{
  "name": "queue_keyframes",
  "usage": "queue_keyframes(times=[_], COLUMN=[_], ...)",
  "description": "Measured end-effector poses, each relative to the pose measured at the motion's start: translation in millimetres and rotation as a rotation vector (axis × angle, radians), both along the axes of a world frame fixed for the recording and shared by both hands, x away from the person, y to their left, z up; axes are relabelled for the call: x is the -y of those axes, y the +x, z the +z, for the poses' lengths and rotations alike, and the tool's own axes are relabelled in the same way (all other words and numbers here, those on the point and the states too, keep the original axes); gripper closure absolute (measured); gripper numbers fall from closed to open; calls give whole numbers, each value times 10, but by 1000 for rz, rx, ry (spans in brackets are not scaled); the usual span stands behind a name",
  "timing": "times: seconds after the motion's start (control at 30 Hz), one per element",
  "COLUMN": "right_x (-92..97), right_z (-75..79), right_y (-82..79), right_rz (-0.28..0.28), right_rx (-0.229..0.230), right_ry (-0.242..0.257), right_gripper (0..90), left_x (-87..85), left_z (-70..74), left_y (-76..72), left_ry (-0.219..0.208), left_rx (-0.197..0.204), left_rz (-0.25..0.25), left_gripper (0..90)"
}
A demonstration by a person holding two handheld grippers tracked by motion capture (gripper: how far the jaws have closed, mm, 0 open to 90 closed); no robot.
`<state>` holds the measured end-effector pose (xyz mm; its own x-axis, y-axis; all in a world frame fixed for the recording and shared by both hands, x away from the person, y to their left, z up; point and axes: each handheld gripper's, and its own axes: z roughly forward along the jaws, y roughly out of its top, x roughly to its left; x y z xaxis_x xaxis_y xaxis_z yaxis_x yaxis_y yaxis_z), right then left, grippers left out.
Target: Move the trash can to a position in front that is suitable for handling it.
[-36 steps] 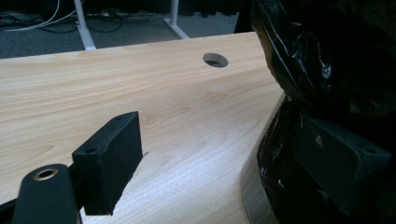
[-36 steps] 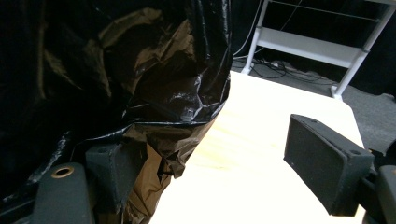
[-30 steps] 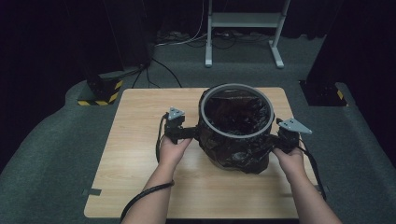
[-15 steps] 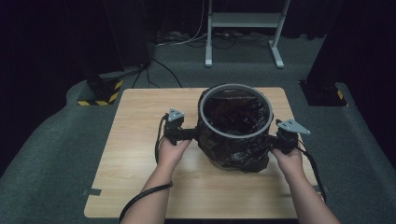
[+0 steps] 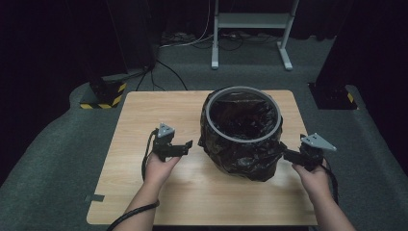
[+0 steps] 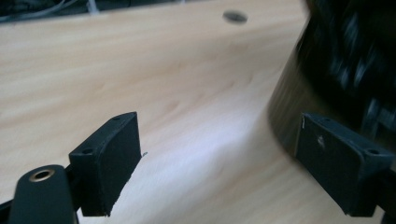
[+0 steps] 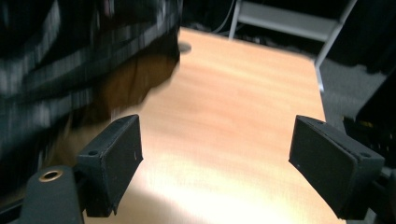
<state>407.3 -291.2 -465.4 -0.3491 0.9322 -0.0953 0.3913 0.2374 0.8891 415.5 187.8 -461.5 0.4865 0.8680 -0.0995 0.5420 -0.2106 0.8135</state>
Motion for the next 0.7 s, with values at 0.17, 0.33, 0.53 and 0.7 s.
queue_keyframes(times=[0.17,0.33,0.53,0.7], right_x=[40,50,-4,-79], right_z=[-180,-327,-493,-571], right_y=[-195,-314,-367,-380], right_rz=[2,-2,-5,0], right_rx=[-99,-182,-255,-288], right_ry=[-25,-31,-11,-56], right_gripper=[147,142,142,133], left_x=[-125,-148,-85,-21], left_z=[-197,-343,-536,-572], left_y=[-237,-367,-443,-459], left_ry=[63,99,164,217], left_rx=[-88,-138,-215,-191], left_rz=[-13,-14,-1,-16], left_gripper=[145,143,119,79])
